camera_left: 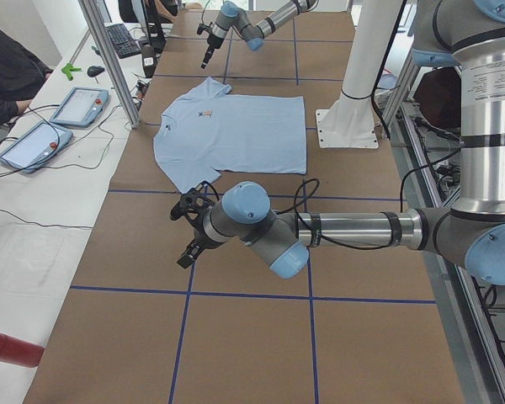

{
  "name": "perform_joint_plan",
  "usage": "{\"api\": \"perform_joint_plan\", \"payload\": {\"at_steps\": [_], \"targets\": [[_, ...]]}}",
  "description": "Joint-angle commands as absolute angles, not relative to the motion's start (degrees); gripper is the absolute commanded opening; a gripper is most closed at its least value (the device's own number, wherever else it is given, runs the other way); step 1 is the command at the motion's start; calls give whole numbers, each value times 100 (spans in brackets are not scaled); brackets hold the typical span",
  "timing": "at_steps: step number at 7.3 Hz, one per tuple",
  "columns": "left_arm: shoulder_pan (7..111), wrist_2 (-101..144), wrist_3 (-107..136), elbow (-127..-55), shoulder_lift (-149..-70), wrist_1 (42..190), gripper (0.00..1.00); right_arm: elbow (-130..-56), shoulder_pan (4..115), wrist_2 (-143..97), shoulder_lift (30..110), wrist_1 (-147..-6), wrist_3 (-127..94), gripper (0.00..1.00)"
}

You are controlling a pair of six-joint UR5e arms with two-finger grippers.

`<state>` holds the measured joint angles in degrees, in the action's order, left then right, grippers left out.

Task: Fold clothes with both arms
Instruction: 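Grasp the sleeve nearest the right gripper and lift it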

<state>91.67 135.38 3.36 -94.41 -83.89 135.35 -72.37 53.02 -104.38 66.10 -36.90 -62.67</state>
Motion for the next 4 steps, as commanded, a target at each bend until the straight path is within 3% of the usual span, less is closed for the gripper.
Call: {"api": "perform_joint_plan", "payload": {"at_steps": [1, 4], "targets": [[9167, 13544, 343, -9439, -8385, 13535, 100, -6908, 5073, -10179, 6539, -3410, -6267, 53], [9167, 13553, 343, -9431, -8385, 13535, 100, -6917, 4896, -10073, 6600, -3375, -6267, 50]]}}
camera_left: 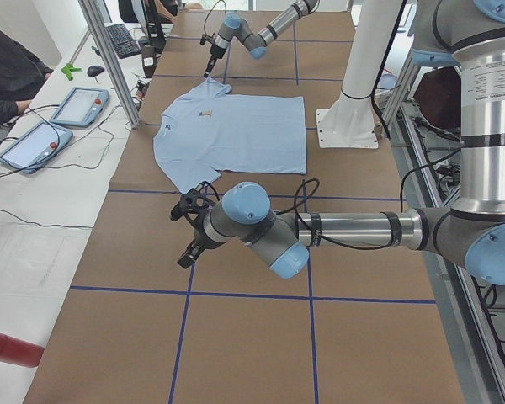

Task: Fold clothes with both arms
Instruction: 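Grasp the sleeve nearest the right gripper and lift it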

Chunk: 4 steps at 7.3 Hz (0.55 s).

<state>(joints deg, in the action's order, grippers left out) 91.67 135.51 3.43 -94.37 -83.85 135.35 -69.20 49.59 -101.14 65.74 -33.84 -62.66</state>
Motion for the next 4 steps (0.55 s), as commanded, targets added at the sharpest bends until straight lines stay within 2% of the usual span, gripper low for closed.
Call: {"api": "perform_joint_plan", "payload": {"at_steps": [1, 3, 4], "targets": [[9167, 13553, 343, -9439, -8385, 13535, 100, -6917, 4852, -10003, 6609, -3375, -6267, 48], [9167, 13553, 343, -9431, -8385, 13535, 100, -6908, 4817, -9976, 6618, -3384, -6258, 42], [9167, 13553, 343, -9439, -8385, 13535, 100, -6908, 4816, -9976, 6609, -3384, -6258, 27]]}}
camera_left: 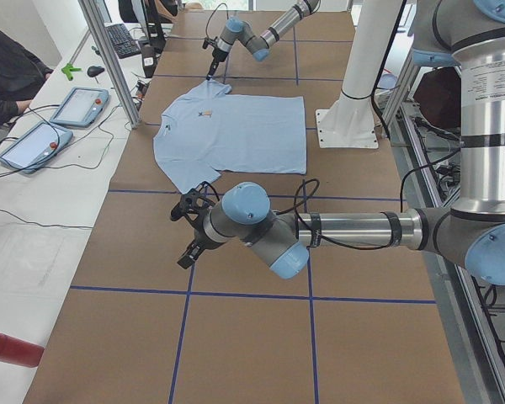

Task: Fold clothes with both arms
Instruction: 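Grasp the sleeve nearest the right gripper and lift it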

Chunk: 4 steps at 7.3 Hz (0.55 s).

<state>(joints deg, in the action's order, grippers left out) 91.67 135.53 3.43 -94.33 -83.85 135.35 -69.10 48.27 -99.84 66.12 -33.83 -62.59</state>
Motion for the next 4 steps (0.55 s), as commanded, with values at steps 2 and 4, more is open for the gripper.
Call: {"api": "perform_joint_plan", "payload": {"at_steps": [2, 4], "targets": [[9167, 13561, 343, -9439, -8385, 13535, 100, -6961, 4825, -9976, 6548, -3462, -6258, 0], [9167, 13553, 343, -9439, -8385, 13535, 100, -7423, 4852, -9950, 6277, -4456, -6354, 0]]}}
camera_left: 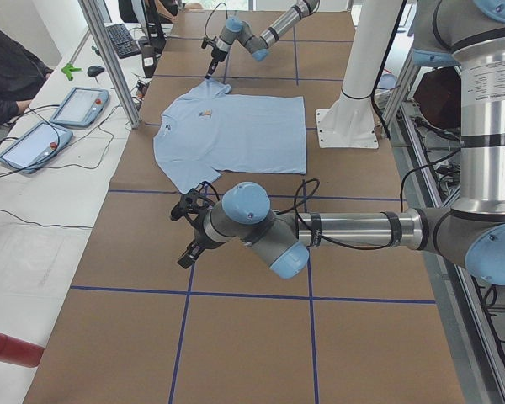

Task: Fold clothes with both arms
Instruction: 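Grasp the sleeve nearest the right gripper and lift it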

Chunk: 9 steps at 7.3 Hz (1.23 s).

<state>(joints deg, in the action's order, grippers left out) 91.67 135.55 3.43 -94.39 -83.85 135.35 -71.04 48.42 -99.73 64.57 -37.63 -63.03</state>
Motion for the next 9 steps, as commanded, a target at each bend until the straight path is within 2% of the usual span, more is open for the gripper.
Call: {"api": "perform_joint_plan", "payload": {"at_steps": [1, 4, 6, 9], "targets": [[9167, 13553, 343, -9439, -8385, 13535, 100, -7879, 4825, -9636, 6049, -5483, -6372, 0], [9167, 13553, 352, -9431, -8385, 13535, 100, -7736, 3844, -8110, 4751, -7290, -7947, 0], [9167, 13553, 352, -9431, -8385, 13535, 100, -6571, 3586, -7603, 3844, -7357, -8682, 0], [9167, 13553, 352, -9431, -8385, 13535, 100, -6268, 3595, -7594, 3588, -7330, -9137, 0]]}}
